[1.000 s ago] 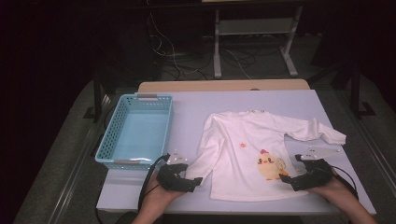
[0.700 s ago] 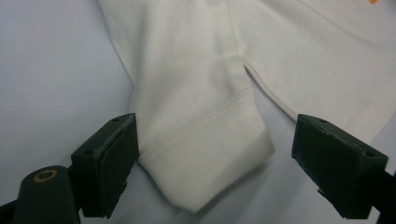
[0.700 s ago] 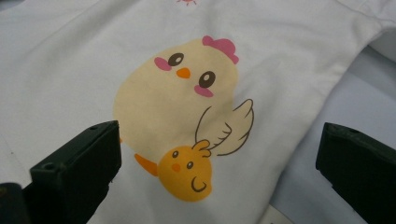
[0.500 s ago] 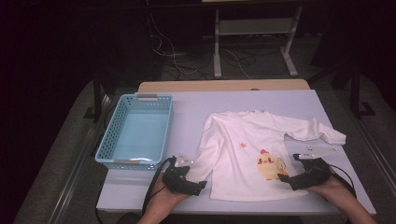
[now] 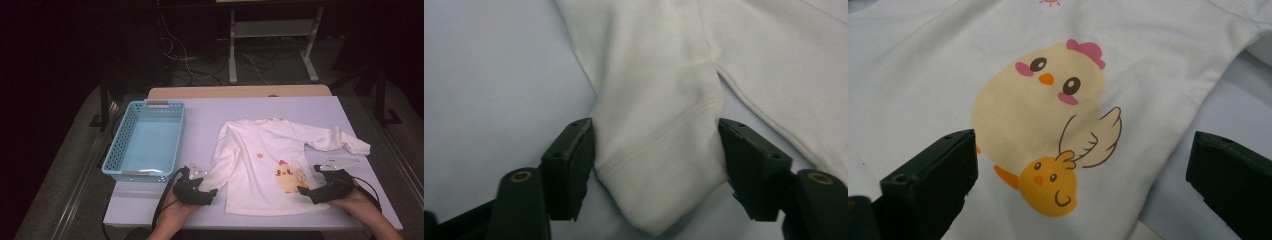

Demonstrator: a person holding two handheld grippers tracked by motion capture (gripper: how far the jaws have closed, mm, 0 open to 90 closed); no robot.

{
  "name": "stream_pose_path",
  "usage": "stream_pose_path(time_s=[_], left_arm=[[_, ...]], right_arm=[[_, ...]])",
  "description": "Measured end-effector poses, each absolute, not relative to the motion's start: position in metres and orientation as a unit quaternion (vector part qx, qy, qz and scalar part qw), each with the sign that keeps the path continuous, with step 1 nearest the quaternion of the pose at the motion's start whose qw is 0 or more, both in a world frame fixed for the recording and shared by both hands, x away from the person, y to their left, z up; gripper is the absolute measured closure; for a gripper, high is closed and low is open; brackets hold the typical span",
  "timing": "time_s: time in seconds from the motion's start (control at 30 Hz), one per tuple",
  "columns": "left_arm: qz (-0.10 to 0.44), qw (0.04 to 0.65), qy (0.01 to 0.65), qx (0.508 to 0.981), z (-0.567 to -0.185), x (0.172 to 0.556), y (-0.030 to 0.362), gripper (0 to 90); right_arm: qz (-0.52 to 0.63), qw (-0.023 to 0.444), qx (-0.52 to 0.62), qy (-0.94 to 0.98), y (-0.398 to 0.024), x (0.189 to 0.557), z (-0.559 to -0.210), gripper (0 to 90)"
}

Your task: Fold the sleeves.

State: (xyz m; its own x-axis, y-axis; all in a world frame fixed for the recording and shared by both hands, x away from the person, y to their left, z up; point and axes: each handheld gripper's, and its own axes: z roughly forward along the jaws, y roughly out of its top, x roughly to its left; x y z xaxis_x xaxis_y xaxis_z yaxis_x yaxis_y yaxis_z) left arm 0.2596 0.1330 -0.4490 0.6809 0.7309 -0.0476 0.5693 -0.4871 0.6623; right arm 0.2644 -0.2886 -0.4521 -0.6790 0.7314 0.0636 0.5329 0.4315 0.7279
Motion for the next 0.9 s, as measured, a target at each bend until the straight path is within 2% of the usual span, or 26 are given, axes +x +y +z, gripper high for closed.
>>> stream_pose_path(time_s=[0.13,0.3,0.37,0.5,0.9], left_arm=[[0.116,0.337,0.379,0.854,-0.447,0.262,0.135,46.2],[0.090,0.348,0.371,0.856,-0.447,0.265,0.135,71.4],[0.083,0.349,0.371,0.857,-0.446,0.266,0.135,75.7],[0.080,0.348,0.374,0.856,-0.445,0.268,0.134,78.5],[0.122,0.374,0.373,0.840,-0.433,0.276,0.134,79.0]], right_arm=[[0.374,0.130,0.377,0.838,-0.287,0.265,-0.453,0.1],[0.374,0.131,0.379,0.836,-0.288,0.264,-0.453,0.1],[0.375,0.131,0.380,0.836,-0.289,0.264,-0.453,0.1],[0.374,0.131,0.379,0.836,-0.288,0.265,-0.453,0.1],[0.373,0.132,0.380,0.836,-0.289,0.264,-0.453,0.1]])
